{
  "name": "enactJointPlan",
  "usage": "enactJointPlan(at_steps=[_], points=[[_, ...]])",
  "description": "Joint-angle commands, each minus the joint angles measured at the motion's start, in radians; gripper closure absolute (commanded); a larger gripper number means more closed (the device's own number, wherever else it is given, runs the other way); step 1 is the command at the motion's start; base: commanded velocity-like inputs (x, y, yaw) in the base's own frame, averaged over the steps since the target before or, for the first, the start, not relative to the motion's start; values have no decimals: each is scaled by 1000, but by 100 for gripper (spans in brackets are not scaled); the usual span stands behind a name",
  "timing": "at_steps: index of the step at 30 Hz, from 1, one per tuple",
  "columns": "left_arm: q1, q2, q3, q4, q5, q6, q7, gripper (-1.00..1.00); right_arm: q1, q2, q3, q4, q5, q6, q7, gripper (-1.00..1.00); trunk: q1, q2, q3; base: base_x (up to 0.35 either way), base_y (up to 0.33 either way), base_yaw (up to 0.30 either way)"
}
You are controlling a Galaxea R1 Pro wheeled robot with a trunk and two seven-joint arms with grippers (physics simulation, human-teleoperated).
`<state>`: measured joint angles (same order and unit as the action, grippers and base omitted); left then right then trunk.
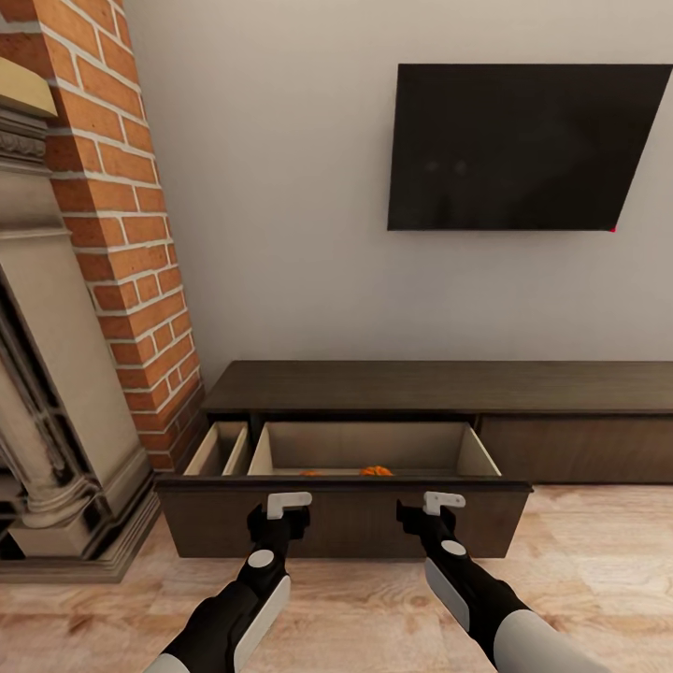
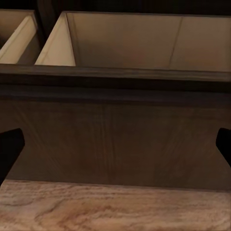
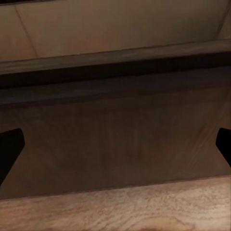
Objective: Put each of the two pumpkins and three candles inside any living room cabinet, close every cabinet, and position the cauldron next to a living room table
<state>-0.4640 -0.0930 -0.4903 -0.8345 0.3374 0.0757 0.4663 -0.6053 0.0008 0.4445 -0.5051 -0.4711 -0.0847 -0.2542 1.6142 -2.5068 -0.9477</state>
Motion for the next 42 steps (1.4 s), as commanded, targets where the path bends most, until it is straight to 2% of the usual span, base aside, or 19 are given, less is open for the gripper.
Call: enactJointPlan(at_steps=[1,4,21,25,27,30,42], points=[[-1,1,-4,-2,4,4,8,-100,-1,-1,8,0,-11,-6,-7,-100,0,0,-1,5,0,0],[-1,1,-5,-2,4,4,8,-100,-2,-1,8,0,-11,-6,-7,-100,0,0,-1,3,0,0],[-1,2,-4,-2,5,4,8,-100,-2,-1,8,0,-10,-6,-7,-100,7,-4,-67,0,0,0],[-1,1,-6,-2,3,-9,8,-100,-1,-1,8,0,-8,-10,-7,-100,7,-4,-67,0,0,0],[-1,1,-6,-2,2,-36,8,-100,-2,-1,8,0,-8,-17,-6,-100,7,-4,-67,0,0,0],[-1,1,-7,-2,0,-59,8,-100,-2,-1,8,2,-8,-56,-5,-100,7,-4,-67,0,0,0],[-1,-1,-9,14,-3,-67,8,-100,-1,-1,10,3,-9,-84,-5,-100,7,-4,-67,2,0,0]])
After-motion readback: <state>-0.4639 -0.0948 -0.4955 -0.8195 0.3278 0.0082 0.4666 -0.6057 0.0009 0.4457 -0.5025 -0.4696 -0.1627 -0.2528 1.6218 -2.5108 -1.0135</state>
